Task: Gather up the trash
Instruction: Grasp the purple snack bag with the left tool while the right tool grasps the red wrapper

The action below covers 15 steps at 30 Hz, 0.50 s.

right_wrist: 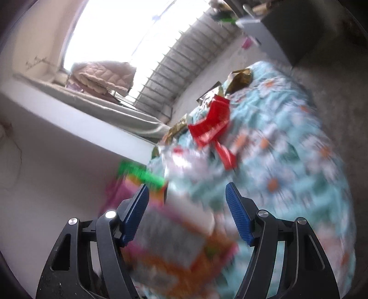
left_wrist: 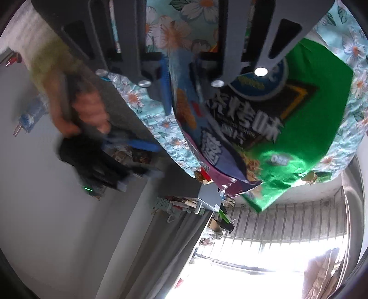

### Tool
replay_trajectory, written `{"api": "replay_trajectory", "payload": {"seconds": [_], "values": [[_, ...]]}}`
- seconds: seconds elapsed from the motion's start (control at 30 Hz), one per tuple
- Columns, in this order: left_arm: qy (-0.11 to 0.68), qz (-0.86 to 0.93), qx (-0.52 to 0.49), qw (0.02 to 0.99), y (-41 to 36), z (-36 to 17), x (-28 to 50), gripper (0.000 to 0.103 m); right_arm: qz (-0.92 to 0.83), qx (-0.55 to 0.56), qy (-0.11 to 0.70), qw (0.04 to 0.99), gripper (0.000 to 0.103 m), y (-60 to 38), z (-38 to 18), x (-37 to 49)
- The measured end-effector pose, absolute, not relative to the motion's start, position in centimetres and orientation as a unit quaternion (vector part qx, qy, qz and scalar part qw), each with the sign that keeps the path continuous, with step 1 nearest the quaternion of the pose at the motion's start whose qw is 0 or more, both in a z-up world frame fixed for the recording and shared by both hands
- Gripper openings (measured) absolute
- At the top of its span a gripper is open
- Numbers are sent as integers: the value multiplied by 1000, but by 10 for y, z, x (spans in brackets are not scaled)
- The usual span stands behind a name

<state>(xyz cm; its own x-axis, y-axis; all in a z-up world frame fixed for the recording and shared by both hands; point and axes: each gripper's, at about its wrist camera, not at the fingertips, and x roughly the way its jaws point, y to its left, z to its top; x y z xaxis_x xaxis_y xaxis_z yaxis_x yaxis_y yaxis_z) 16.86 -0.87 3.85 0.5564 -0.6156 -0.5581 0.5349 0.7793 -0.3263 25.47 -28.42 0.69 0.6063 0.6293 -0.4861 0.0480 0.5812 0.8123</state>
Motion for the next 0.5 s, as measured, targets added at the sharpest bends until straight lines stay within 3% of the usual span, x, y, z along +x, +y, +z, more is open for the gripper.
{"api": "replay_trajectory", "payload": {"seconds": [0.2,0.5], "values": [[340,-342,-68,873,-8,40,163,3,144,447,459,755,63,-287,-33,341],[333,-372,-76,863,-10,42,154,1,129,504,460,719,44,-292,-75,393]]}}
